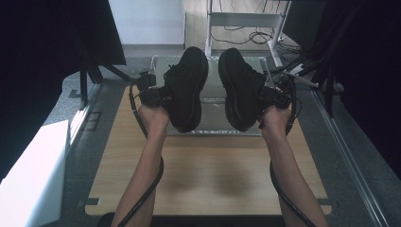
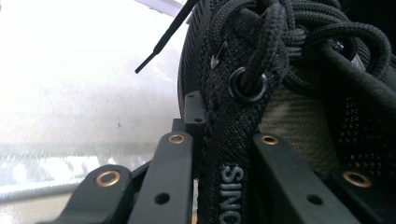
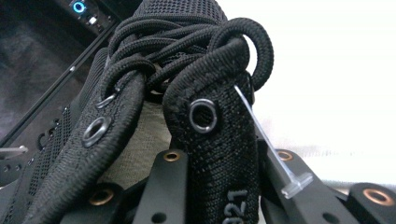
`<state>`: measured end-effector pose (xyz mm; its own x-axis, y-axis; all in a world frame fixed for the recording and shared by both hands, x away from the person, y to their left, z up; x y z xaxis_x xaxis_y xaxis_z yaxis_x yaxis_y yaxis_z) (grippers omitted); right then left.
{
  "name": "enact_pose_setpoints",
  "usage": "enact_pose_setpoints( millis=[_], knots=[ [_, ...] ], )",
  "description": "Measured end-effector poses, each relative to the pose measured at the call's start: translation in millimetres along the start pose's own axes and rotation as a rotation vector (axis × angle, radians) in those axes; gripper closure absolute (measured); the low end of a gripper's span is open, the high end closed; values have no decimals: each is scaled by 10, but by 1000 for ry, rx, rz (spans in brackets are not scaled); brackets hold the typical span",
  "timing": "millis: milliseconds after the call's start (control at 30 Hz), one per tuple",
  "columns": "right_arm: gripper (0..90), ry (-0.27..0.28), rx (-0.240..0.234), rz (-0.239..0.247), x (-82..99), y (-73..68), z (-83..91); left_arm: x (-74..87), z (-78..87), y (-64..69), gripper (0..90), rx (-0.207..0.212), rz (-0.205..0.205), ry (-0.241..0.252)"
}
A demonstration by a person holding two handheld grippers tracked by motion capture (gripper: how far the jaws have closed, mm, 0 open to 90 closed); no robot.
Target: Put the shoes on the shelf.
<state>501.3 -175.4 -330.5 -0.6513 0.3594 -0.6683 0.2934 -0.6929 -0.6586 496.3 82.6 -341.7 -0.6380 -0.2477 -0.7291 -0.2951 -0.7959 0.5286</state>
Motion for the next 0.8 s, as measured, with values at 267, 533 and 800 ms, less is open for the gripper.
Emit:
enact_pose_setpoints(
  millis=[267, 533, 800],
  knots=[
    [777, 17, 54, -10, -225, 50, -178, -206, -139, -15, 825, -40, 4, 0],
    [777, 10, 103, 15, -333, 67, -370, -342, -350, -23, 824, -89, -3, -20],
    [777, -7, 196, 58, -370, 143, -606, -427, -533, -59, 821, -208, -25, -53]
  ],
)
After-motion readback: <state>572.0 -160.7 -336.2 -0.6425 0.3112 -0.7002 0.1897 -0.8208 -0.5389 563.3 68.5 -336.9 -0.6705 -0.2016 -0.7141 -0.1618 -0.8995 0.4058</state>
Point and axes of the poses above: each handheld gripper's, and its own axes: z roughly backward along the jaws, x roughly out of its underside, y roughly to its right, the point moved 10 cm from there along -z, roughly forward along the jaws, and after that the axes turned 4 degrees about -y, right-handed, at the moved point
